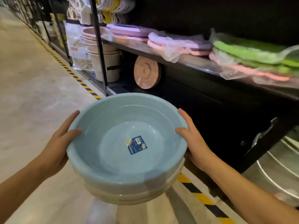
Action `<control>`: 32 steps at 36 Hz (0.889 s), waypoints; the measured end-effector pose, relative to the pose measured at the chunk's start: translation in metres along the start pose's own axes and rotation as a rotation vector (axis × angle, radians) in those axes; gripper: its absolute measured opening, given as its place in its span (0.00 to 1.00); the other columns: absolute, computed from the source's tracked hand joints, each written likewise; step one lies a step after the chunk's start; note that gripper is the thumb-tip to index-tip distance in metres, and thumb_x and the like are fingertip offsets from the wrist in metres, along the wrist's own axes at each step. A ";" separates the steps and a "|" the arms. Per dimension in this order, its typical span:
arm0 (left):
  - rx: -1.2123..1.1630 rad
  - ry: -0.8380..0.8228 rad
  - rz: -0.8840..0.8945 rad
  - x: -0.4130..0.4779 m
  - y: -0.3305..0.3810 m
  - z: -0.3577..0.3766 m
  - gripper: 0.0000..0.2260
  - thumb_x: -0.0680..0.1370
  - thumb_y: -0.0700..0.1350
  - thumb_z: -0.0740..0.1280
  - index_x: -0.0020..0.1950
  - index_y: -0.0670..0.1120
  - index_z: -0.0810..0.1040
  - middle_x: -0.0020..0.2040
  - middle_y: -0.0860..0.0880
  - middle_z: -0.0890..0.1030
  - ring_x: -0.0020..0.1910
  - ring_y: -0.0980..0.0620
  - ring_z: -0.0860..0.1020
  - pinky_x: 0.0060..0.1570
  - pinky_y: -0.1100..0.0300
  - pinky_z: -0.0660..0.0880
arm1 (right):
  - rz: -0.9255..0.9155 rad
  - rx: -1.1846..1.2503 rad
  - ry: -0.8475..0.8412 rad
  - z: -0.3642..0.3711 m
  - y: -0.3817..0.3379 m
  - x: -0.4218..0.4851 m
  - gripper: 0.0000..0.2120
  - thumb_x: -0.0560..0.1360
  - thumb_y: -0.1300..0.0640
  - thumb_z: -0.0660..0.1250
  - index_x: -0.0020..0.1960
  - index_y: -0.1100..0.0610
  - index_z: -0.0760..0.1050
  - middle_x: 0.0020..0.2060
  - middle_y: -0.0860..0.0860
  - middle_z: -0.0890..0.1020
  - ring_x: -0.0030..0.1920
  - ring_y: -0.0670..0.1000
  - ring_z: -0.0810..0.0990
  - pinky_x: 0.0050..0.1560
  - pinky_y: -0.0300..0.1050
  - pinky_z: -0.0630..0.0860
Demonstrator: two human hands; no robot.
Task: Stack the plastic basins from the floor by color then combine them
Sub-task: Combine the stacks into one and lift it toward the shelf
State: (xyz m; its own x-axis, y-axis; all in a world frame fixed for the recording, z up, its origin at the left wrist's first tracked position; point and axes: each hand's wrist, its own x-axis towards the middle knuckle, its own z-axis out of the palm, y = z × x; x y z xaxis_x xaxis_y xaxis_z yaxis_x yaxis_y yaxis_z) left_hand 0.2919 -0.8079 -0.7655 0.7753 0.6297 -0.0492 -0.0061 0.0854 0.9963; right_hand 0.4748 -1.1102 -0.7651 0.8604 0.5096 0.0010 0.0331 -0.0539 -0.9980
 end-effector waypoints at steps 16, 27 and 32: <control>0.057 -0.289 -0.007 0.117 0.021 0.120 0.24 0.80 0.38 0.61 0.71 0.62 0.72 0.65 0.54 0.80 0.60 0.45 0.80 0.56 0.45 0.77 | -0.001 0.068 0.294 -0.080 -0.005 0.027 0.32 0.75 0.53 0.68 0.73 0.33 0.62 0.64 0.43 0.74 0.61 0.49 0.79 0.50 0.44 0.83; 0.073 -0.355 -0.064 0.231 -0.020 0.236 0.26 0.79 0.40 0.63 0.72 0.65 0.69 0.60 0.55 0.82 0.53 0.46 0.83 0.40 0.52 0.81 | -0.026 0.088 0.442 -0.169 0.054 0.140 0.30 0.77 0.66 0.63 0.73 0.40 0.68 0.65 0.45 0.80 0.63 0.48 0.80 0.59 0.46 0.77; 0.077 -0.392 -0.059 0.277 -0.039 0.276 0.26 0.77 0.39 0.64 0.69 0.66 0.73 0.59 0.54 0.83 0.56 0.44 0.82 0.55 0.43 0.80 | -0.025 0.116 0.500 -0.199 0.073 0.176 0.30 0.78 0.64 0.63 0.72 0.36 0.69 0.65 0.44 0.81 0.63 0.50 0.80 0.63 0.52 0.76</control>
State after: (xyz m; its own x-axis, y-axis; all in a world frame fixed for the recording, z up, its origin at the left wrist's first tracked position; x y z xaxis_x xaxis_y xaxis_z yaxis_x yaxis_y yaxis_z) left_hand 0.6816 -0.8498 -0.7984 0.9550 0.2822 -0.0907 0.0813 0.0450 0.9957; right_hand 0.7299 -1.1956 -0.8250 0.9990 0.0350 0.0272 0.0250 0.0632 -0.9977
